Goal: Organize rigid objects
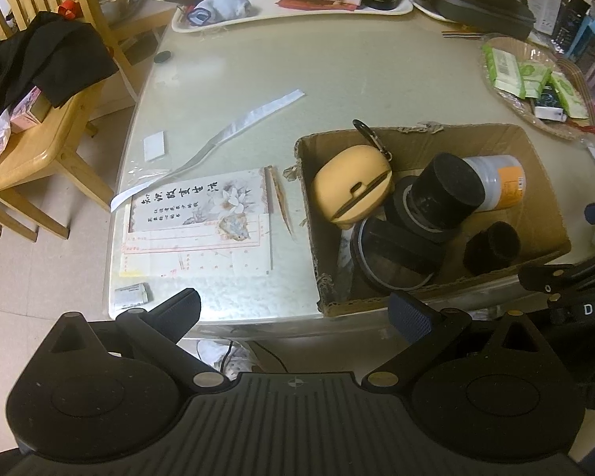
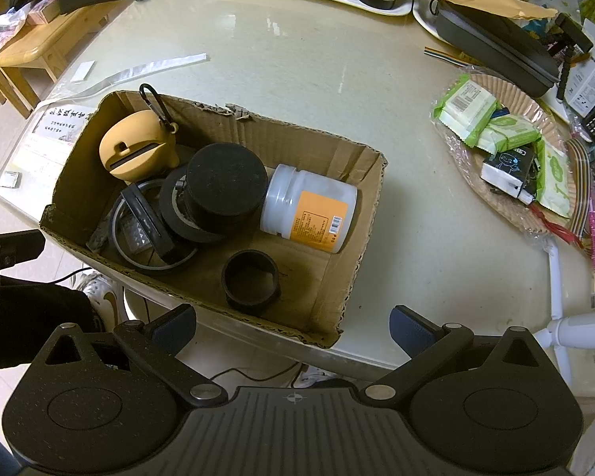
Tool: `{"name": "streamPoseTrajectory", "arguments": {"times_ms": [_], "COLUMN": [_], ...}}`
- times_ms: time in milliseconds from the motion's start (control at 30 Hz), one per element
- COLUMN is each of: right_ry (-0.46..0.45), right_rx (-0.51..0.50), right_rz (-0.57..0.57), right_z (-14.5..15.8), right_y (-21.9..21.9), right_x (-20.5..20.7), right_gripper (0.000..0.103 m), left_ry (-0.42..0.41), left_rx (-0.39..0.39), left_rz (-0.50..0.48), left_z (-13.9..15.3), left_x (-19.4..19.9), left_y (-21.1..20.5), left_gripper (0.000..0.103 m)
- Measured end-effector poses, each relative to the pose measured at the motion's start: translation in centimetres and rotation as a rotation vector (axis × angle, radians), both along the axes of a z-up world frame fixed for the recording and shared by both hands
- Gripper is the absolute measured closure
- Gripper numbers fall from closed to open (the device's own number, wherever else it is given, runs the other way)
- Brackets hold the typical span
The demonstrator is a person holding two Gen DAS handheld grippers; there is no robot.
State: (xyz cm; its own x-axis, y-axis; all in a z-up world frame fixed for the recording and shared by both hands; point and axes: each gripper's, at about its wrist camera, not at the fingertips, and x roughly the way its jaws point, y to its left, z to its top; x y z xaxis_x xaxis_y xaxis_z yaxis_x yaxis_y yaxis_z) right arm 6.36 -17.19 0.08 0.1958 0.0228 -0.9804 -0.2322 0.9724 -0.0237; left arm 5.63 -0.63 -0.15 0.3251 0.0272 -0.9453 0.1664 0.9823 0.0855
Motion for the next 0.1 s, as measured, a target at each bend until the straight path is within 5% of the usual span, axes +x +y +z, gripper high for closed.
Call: {"name": "streamPoseTrajectory", "arguments": {"times_ms": [100], "right_ry": [0.0], "right_rx": [0.0], "right_rz": [0.0], "right_z": [-0.01], "right_y": [-0.01], "right_x": [-0.01], "right_gripper": [0.0], "left_ry": [0.001], "left_rx": [0.001], "left_rz": [0.001], "left_z": [0.01], "left_x": [0.02], "left_y": [0.01], "left_gripper": [0.0]}}
